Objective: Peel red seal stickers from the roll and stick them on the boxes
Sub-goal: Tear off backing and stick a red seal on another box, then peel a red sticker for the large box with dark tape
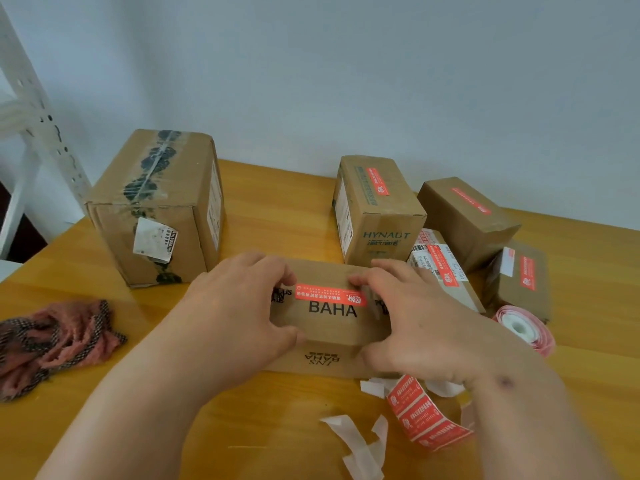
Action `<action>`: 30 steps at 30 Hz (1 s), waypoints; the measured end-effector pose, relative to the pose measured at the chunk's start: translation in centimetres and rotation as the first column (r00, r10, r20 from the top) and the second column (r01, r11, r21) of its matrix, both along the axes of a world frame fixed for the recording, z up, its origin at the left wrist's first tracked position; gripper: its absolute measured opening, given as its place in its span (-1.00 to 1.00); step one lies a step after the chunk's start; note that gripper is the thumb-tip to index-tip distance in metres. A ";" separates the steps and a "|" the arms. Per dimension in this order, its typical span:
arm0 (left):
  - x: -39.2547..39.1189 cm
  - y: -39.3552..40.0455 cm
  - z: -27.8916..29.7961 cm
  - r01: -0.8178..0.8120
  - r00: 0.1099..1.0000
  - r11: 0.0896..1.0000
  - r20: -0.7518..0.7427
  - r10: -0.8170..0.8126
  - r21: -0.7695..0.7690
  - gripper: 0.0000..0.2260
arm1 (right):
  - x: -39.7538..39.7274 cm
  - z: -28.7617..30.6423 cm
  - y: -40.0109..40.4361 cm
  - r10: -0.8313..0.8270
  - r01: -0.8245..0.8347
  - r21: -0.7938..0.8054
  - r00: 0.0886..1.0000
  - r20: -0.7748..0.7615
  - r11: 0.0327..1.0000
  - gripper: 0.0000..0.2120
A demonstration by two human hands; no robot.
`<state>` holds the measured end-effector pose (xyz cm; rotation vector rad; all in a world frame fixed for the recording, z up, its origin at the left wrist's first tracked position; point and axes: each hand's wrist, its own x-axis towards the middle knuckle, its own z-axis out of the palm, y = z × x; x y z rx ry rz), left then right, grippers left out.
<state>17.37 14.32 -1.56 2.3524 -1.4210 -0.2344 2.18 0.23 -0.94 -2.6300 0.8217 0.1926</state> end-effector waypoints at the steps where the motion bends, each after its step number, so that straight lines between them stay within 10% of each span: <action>1: 0.2 0.0 0.1 0.002 1.000 1.000 0.005 -0.002 0.007 -0.56 | 0.1 0.1 -0.1 0.003 -0.003 -0.017 1.000 0.002 1.000 -0.19; 7: 1.3 -0.8 -1.3 -0.144 0.986 0.983 0.069 0.152 -0.116 -0.77 | 1.0 0.4 -0.3 -0.051 0.049 -0.093 0.999 -0.014 0.994 -0.22; 14: 0.9 -1.8 -4.3 -0.228 0.950 0.957 -0.254 0.179 -0.180 -0.88 | 3.6 -1.4 1.4 -0.145 0.182 -0.170 0.967 0.207 0.968 -0.36; 22: 1.6 -3.5 -5.0 -0.174 0.892 0.976 -0.442 0.101 -0.129 -0.57 | 3.4 0.3 0.6 -0.089 -0.037 0.315 0.922 0.376 0.948 -0.66; 30: 0.0 -4.1 -5.1 -0.254 0.932 0.937 -0.320 0.171 -0.239 -0.43 | 0.9 0.1 -0.1 -0.083 0.071 0.049 0.947 0.310 0.996 -0.69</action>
